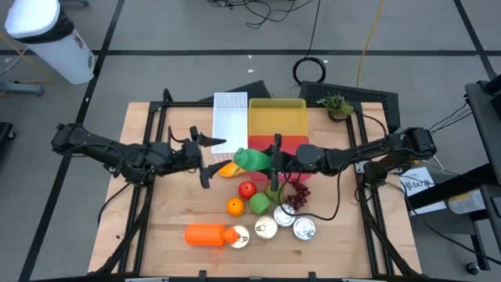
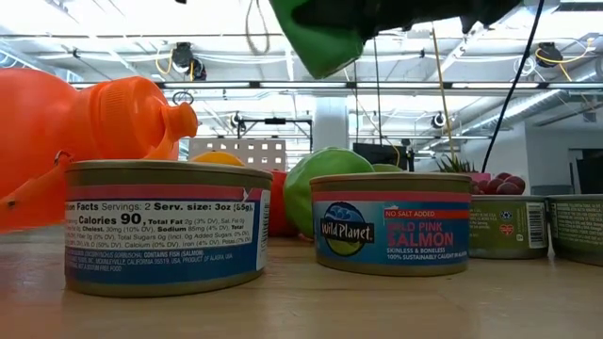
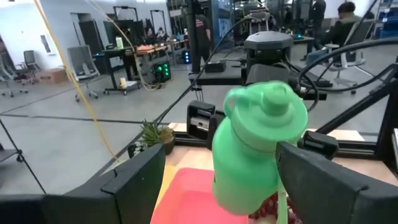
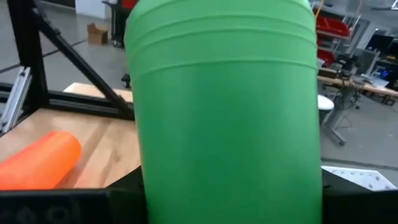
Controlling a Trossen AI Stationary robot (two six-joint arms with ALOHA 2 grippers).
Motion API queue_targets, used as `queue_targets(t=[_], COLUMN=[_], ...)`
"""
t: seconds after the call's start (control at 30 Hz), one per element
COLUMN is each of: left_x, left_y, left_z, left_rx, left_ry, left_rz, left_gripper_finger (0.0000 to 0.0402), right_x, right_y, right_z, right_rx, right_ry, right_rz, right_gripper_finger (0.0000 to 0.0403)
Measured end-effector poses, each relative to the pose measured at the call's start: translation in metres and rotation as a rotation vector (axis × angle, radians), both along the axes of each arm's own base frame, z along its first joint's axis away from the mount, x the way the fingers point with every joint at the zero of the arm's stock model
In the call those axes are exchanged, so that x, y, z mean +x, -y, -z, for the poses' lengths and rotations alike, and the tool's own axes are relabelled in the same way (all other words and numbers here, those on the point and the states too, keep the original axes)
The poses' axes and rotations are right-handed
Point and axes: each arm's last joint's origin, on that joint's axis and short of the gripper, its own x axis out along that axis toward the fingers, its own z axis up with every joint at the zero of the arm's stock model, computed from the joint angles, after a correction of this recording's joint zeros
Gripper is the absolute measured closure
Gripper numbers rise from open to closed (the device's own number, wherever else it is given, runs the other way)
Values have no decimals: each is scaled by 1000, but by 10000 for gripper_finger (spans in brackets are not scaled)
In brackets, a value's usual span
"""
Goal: Pick & Place Food Item
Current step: Put the green water bottle into the white bin
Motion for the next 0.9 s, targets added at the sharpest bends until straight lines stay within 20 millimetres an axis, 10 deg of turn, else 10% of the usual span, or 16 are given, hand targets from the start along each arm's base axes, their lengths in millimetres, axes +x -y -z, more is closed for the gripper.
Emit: queue_targets(t=[0.9], left_x=[37], left_y=[2], left_z=[11], left_rx=[123], left_ry=[83], left_rz=[138], left_gripper_finger=[85], right_x=[6], right_y=[2], right_z=[6], right_rx=[11], right_ry=[23], right_rz=[-14], right_gripper_finger=[224])
